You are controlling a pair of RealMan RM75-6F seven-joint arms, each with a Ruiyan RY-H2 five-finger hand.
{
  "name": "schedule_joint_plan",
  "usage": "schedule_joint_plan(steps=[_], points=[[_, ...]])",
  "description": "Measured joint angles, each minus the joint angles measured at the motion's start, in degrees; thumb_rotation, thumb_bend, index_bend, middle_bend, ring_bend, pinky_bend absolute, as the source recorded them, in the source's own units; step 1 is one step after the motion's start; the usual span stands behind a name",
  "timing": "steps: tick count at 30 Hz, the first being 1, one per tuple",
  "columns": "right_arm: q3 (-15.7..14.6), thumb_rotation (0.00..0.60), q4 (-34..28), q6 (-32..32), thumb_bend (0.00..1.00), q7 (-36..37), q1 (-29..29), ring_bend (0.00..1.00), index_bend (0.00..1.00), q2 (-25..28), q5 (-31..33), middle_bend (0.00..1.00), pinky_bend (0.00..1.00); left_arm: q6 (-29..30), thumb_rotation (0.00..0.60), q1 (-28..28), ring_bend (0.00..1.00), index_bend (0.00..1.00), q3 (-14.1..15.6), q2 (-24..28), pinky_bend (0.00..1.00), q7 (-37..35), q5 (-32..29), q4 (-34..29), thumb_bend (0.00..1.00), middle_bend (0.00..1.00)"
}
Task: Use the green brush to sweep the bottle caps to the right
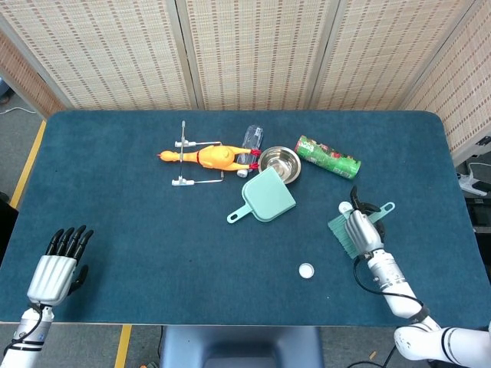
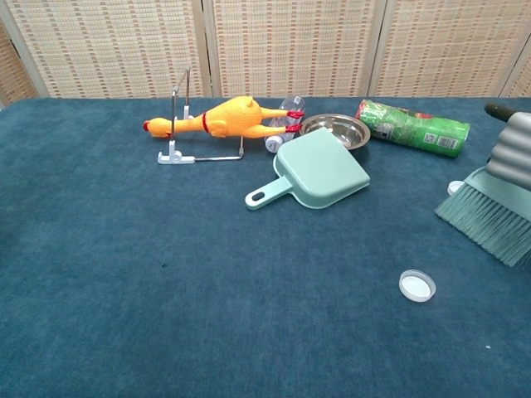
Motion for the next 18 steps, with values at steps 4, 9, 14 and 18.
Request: schedule_joint_plan(steps=[4,9,14,18], points=[[1.0,0.6,-3.3,0.2,0.4,8.4,-0.2,0.54,0.89,1.6,-2.6,0.81,0.09,0.1,0.6,0.0,0.0,0.0,0.1,0.0,0.07,0.1,0.1,-0.1,0.48,0.0],[1.7,0.6,-11.6,-0.1,0.4,15.4,0.0,0.54,0.89,3.8,-8.0,0.81,0.09,0.2,0.6,0.0,0.0,0.0,0.2,0.1,0.07,0.0,0.3,-0.2,0.48,0.0],[1.8,0.6,-15.6,-1.6,0.4,13.7,1.0,0.54,0.89,3.0,-11.6,0.81,0.09,0.5,0.6,0.1,0.0,0.0,0.2,0.4,0.07,-0.4,0.4,-0.3,0.48,0.0],[1.4,0.6,-15.4,-2.9,0.4,7.9,1.8,0.54,0.89,0.8,-12.2,0.81,0.09,0.8,0.6,0.2,0.0,0.0,0.1,0.5,0.07,-0.7,0.4,-0.4,0.48,0.0]])
